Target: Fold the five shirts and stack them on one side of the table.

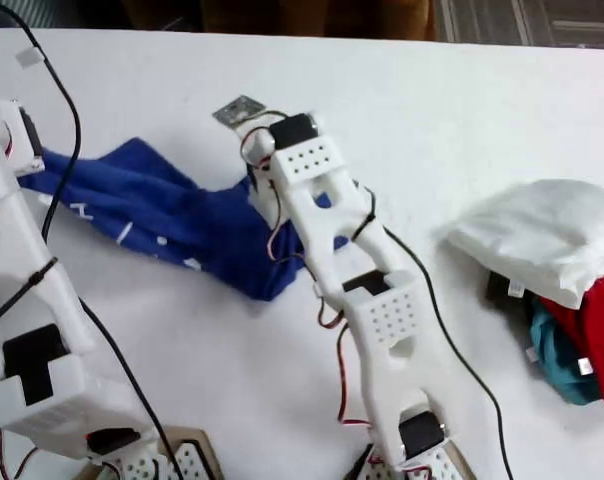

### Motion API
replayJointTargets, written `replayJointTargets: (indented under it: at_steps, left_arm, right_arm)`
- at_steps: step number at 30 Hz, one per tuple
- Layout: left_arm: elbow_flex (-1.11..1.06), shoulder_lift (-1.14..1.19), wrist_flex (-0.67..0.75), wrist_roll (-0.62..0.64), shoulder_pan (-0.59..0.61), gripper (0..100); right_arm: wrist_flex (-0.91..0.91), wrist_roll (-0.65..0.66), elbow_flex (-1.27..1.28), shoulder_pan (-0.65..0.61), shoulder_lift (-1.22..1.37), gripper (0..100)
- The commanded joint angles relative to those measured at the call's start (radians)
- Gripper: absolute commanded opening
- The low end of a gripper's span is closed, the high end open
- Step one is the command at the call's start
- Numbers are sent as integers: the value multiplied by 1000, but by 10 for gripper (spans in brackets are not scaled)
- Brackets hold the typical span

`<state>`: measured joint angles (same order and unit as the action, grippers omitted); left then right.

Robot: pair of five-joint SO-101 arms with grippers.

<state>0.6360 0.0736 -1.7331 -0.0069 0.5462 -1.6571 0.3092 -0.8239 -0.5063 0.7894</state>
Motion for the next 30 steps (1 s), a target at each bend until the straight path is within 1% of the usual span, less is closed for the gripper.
replayJointTargets:
  at_steps: [1,4,7,12,18,23,24,27,29,30]
  left_arm:
    - [41,-40,2,-11,-8,27]
    - [41,-38,2,-11,-8,27]
    - [41,-38,3,-11,-8,27]
    - [41,-38,5,-11,-8,27]
    - [41,-38,5,-11,-6,27]
    - [41,-38,5,-11,-5,27]
    - [41,-38,5,-11,-5,27]
    - [41,-38,5,-11,-3,27]
    - [41,-38,5,-11,-3,27]
    - [41,-38,5,-11,-3,27]
  right_arm:
    - [35,0,-37,-19,-10,121]
    - [56,-18,-38,-27,-8,122]
    - [71,-95,-69,-15,-18,122]
    - [68,-103,-135,-15,13,122]
    - [73,-103,-137,-13,101,122]
    - [87,-106,-140,-30,117,115]
    - [85,-106,-152,-30,117,101]
    - [79,-106,-203,-25,119,11]
    - [74,-106,-236,-22,117,28]
    - [62,-106,-259,-21,117,19]
